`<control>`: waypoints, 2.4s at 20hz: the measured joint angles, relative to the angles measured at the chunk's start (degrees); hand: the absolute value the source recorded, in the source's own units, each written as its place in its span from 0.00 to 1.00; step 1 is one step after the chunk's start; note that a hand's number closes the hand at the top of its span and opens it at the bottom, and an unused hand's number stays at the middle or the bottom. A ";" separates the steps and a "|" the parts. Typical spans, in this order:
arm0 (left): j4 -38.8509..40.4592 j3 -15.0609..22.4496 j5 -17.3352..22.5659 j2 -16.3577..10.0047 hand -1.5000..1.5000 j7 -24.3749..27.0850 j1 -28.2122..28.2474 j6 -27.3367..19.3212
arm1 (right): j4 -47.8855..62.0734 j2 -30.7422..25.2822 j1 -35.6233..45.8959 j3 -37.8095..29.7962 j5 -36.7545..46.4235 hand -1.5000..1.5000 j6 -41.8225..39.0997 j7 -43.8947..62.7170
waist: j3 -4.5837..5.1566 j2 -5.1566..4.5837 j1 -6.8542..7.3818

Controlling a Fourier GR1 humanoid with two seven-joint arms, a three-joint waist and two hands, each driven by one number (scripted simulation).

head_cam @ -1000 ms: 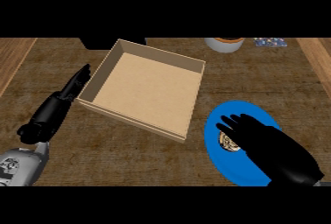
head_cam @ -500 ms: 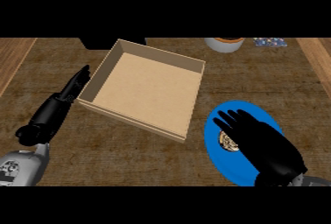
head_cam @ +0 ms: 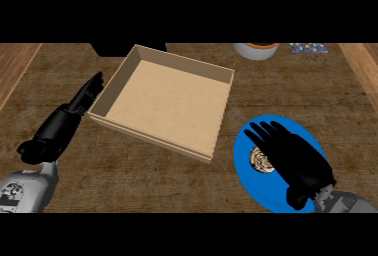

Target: Pick the cupcake from the plate and place it in the cardboard box

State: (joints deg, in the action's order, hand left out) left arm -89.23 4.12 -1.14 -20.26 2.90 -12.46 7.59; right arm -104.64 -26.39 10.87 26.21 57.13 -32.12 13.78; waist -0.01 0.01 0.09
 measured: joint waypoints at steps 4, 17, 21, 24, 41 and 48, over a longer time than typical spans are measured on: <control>-0.38 -0.56 -1.57 1.21 0.50 0.58 0.88 0.67 | 3.20 2.08 -0.13 -0.38 2.13 0.00 1.08 -2.51 | 0.00 -0.01 0.01; 1.04 -3.01 -4.76 4.33 0.50 1.30 0.21 3.02 | 12.80 6.73 -0.31 -2.26 10.45 0.00 5.63 -7.02 | 0.01 -0.01 -0.03; -0.27 -3.99 -5.08 4.64 0.50 0.92 0.90 4.24 | 15.77 7.89 -0.03 -3.95 11.62 0.00 6.43 -9.02 | 0.00 0.00 0.00; -1.01 -3.93 -5.71 5.56 0.50 0.13 1.13 4.35 | 17.96 8.18 0.01 -4.63 12.16 1.00 7.15 -11.31 | 0.00 0.00 0.00; -0.32 -3.11 -6.38 7.06 0.50 0.08 -1.98 6.84 | 23.13 19.63 7.04 8.26 14.14 1.00 15.42 -12.62 | 0.46 -0.45 4.13; 1.09 -0.91 -6.98 8.42 0.50 0.54 -4.26 7.51 | 23.25 24.98 15.54 19.70 5.01 1.00 19.58 -5.95 | 0.04 -1.24 8.15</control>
State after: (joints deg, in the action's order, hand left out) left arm -88.14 3.21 -8.12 -11.85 3.43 -16.72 15.10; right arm -81.39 -1.41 26.41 45.90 62.14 -12.54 7.83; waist 0.03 -1.23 8.24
